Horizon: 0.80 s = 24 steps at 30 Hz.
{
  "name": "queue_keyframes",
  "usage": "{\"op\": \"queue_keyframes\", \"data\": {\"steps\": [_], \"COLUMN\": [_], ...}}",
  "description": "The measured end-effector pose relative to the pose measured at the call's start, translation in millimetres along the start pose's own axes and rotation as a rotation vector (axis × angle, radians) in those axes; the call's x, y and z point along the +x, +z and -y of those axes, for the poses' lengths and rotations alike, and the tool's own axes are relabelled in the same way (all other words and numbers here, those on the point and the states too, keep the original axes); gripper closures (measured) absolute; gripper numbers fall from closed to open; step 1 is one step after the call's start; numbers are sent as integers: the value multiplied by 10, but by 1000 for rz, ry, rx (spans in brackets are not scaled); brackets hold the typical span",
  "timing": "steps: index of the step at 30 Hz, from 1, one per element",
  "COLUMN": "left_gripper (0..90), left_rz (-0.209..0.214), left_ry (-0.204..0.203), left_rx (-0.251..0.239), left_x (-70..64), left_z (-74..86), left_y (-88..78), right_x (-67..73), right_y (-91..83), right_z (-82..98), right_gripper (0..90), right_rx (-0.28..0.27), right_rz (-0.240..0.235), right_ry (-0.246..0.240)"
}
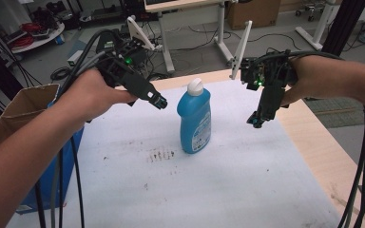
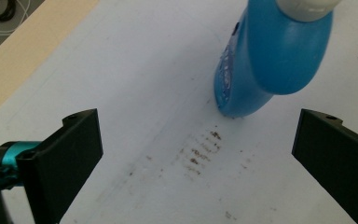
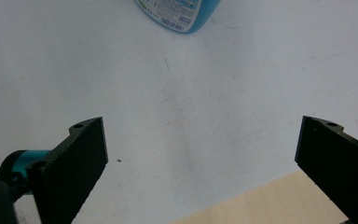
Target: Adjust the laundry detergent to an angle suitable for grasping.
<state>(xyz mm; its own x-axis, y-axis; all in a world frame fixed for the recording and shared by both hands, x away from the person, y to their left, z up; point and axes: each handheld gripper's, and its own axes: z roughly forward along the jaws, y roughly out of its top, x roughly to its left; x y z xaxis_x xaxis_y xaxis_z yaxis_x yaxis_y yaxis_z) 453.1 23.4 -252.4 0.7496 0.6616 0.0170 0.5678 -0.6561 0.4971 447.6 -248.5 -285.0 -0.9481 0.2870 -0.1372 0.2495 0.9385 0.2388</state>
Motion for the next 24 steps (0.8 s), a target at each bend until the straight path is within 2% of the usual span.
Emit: {"op": "queue_keyframes", "data": {"steps": [3,10,15,24], "left_gripper": [16,17,17,16], "left_rz": [16,38,41,66], "left_ry": [-1,-5,14,22], "left_rx": [-10,-29,-28,-35], "left_x": [-84,-182,-262,-370], "left_z": [-61,-149,-213,-307], "left_y": [38,107,157,261], "right_x": [4,8,8,-9], "right_y": [5,12,35,40], "right_z": [23,51,72,94], "right_gripper": [14,14,14,14], "right_rx": [-8,-12,-13,-19], "right_rz": [3,4,-2,-5], "right_ry": [2,3,5,8]}}
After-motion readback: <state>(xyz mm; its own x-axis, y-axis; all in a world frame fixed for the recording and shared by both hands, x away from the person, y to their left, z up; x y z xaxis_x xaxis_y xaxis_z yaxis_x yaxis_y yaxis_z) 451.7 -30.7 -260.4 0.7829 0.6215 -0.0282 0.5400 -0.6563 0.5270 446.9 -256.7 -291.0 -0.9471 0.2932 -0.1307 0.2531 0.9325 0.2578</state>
